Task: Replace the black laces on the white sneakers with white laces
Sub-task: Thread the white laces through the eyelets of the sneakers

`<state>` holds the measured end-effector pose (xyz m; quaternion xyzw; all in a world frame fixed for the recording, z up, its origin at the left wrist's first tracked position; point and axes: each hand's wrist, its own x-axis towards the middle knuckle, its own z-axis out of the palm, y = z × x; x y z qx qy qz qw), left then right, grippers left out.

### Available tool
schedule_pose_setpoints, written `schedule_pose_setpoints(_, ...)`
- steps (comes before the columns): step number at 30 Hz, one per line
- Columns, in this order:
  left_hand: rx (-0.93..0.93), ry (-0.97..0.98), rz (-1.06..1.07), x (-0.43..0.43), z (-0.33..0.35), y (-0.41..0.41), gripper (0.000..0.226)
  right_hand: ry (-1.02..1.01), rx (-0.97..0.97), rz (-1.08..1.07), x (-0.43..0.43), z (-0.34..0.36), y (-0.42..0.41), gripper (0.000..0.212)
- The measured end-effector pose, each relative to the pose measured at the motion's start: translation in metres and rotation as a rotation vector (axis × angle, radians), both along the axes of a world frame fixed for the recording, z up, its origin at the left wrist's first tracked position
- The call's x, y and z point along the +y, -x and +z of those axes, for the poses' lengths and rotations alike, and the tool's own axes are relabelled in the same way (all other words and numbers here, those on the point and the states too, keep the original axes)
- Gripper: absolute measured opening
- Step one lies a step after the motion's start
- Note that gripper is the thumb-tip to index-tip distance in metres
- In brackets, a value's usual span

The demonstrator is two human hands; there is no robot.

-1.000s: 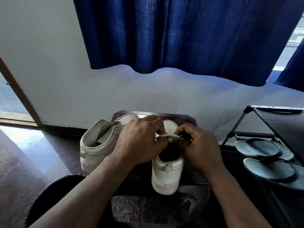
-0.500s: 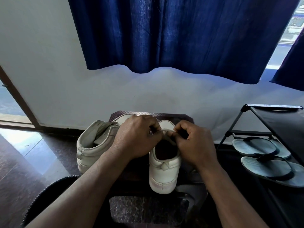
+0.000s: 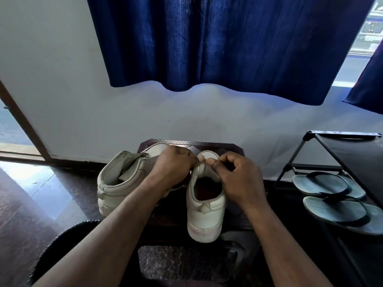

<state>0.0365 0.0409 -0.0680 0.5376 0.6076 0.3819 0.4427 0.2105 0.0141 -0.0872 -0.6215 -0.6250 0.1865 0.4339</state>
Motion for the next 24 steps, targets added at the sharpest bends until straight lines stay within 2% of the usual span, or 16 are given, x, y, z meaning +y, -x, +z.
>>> schedule_pose_setpoints(3, 0.039, -0.032, 0.007, 0.001, -0.003, -0.002, 0.032, 0.063, 0.128, 0.144, -0.006, 0.000, -0.013, 0.017)
schedule_pose_setpoints(6, 0.098, -0.094, -0.027, -0.002, -0.003, -0.002, 0.030, 0.068, 0.164, 0.234, -0.012, 0.001, -0.024, 0.008)
schedule_pose_setpoints(10, 0.250, -0.224, -0.026, -0.002, -0.004, 0.005, 0.024, 0.026, 0.060, 0.119, -0.008, 0.000, -0.015, 0.021)
schedule_pose_setpoints(15, 0.179, -0.221, 0.014, -0.004, -0.009, 0.004, 0.026, 0.032, 0.002, 0.028, 0.001, 0.004, -0.011, 0.029)
schedule_pose_setpoints(20, 0.042, -0.160, -0.041, -0.010, -0.009, 0.004, 0.027, 0.035, 0.101, 0.026, -0.004, 0.000, -0.010, 0.025)
schedule_pose_setpoints(24, -0.034, -0.131, -0.044, -0.012, -0.011, 0.001, 0.030, 0.087, 0.276, 0.049, -0.002, -0.002, -0.010, 0.028)
